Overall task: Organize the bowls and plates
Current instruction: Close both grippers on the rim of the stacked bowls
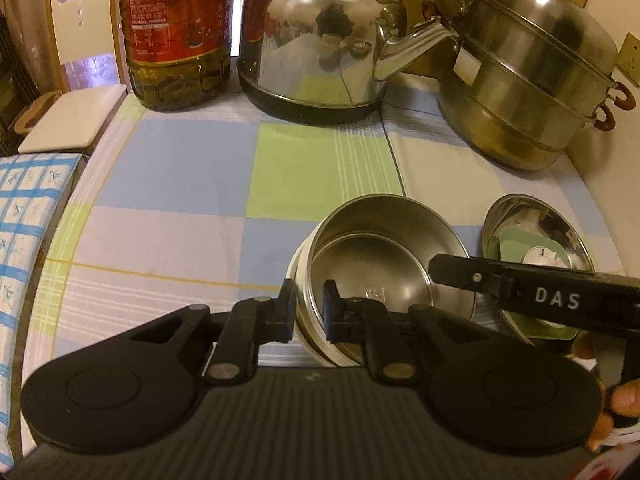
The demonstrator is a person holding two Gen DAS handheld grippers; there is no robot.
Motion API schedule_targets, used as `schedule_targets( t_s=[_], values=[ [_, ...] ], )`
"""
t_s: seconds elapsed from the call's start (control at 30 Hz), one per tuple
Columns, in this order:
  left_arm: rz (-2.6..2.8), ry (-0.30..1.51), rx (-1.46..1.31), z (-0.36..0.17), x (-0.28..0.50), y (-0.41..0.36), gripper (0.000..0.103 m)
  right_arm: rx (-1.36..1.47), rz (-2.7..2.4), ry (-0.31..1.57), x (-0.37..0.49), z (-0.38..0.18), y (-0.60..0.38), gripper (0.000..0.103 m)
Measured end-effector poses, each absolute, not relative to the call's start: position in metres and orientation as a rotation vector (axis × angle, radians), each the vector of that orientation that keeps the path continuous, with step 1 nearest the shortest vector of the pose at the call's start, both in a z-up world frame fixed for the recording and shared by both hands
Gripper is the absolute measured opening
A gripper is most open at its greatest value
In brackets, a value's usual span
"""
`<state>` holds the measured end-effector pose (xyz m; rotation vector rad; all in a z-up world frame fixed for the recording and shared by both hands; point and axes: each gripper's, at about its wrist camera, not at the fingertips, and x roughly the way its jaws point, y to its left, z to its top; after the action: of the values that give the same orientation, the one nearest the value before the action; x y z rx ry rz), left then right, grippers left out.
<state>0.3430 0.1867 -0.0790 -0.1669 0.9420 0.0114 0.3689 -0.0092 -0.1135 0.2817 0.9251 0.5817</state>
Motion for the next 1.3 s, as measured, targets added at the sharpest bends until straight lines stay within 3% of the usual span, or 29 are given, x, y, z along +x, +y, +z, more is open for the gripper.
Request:
schedule_targets(
  t_s=[0.1, 0.27, 0.33, 0.93, 1.2, 1.3],
  values=[
    [0.005, 0.953, -0.181, -0.081, 0.347, 0.189, 0.011, 0.309, 0.584, 0.929, 0.373, -0.115, -0.008, 0.036],
    [0.000, 0.965, -0.186, -0.084, 0.350, 0.191, 0.012, 0.323, 0.541, 0.960, 0.380, -0.115, -0.010, 0.016],
    [-0.001, 0.967, -0.185, -0.085, 0.352, 0.192, 0.012, 0.341, 0.535, 0.980, 0.383, -0.115, -0.012, 0.014],
    [0.000, 1.003, -0.182, -0.087, 0.365, 0.194, 0.009, 0.405, 0.411, 1.174, 0.404, -0.110, -0.009, 0.013],
    [0.003, 1.004, -0.211, -0.089, 0.363, 0.198, 0.010, 0.365, 0.458, 1.114, 0.394, -0.108, -0.010, 0.014],
    [0.012, 0.997, -0.211, -0.089, 0.360, 0.198, 0.014, 0.346, 0.466, 1.084, 0.386, -0.108, -0.011, 0.025]
  ],
)
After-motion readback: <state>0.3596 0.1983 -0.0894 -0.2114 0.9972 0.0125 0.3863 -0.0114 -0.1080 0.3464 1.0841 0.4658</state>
